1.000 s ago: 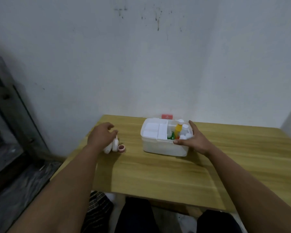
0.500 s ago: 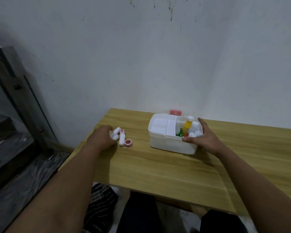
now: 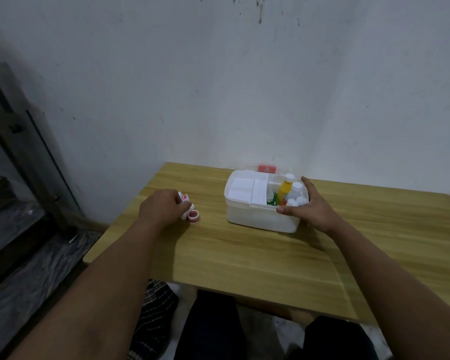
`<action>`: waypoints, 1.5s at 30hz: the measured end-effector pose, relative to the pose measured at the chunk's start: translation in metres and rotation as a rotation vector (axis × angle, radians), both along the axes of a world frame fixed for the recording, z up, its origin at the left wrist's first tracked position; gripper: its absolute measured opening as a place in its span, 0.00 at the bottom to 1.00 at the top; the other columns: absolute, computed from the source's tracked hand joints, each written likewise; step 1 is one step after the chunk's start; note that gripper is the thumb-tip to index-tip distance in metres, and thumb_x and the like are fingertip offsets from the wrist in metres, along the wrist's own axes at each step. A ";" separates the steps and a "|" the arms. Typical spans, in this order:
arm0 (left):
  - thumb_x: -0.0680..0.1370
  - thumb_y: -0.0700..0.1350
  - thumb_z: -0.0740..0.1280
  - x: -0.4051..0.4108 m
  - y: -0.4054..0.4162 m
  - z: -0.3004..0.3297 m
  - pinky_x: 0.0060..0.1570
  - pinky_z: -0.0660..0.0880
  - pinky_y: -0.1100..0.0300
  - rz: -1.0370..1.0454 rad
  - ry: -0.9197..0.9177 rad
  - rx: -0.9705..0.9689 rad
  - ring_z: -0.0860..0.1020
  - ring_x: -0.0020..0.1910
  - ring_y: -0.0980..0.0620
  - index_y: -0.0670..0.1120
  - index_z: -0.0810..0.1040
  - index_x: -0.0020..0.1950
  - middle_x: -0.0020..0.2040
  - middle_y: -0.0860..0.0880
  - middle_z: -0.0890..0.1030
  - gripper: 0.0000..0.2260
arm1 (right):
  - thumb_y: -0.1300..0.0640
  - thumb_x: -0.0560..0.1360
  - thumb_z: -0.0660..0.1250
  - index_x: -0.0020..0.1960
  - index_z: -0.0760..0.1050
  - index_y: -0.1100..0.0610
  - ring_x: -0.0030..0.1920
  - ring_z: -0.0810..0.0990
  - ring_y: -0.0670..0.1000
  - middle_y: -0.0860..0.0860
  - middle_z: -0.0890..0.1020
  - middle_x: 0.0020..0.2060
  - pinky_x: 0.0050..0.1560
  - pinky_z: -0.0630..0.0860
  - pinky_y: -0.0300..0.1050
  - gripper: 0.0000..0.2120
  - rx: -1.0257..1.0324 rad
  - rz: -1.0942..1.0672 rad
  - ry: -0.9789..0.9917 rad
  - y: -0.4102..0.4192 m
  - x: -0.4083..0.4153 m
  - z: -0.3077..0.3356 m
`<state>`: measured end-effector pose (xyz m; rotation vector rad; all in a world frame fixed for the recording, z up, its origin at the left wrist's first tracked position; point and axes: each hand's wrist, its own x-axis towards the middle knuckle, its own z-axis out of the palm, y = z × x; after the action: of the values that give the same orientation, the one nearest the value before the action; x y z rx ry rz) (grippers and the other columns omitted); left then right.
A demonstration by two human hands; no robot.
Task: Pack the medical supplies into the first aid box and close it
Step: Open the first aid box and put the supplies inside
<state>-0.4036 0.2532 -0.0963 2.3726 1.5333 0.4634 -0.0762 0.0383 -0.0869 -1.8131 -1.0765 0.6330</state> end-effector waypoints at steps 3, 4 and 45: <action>0.73 0.63 0.73 0.001 0.002 0.000 0.46 0.77 0.55 -0.004 0.002 -0.030 0.81 0.46 0.50 0.55 0.80 0.38 0.42 0.55 0.82 0.13 | 0.42 0.57 0.83 0.83 0.47 0.49 0.67 0.72 0.52 0.52 0.67 0.76 0.66 0.74 0.49 0.66 0.008 0.000 0.022 -0.001 -0.001 0.000; 0.73 0.62 0.74 0.002 0.002 0.001 0.47 0.77 0.54 -0.004 0.006 -0.039 0.81 0.47 0.49 0.55 0.78 0.37 0.42 0.54 0.81 0.13 | 0.43 0.57 0.83 0.83 0.47 0.49 0.67 0.72 0.52 0.52 0.67 0.76 0.65 0.74 0.49 0.66 0.010 -0.001 0.030 -0.001 -0.001 -0.001; 0.77 0.49 0.74 0.152 -0.008 0.059 0.49 0.79 0.55 -0.509 0.107 0.203 0.81 0.52 0.51 0.51 0.83 0.56 0.56 0.52 0.85 0.09 | 0.46 0.59 0.86 0.83 0.47 0.47 0.61 0.76 0.47 0.42 0.74 0.64 0.61 0.77 0.45 0.65 -0.074 0.043 0.059 -0.004 0.006 0.011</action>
<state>-0.2519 0.2456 -0.0372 2.8525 0.8916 0.3894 -0.0703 0.0348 -0.0757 -1.8274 -1.0668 0.7566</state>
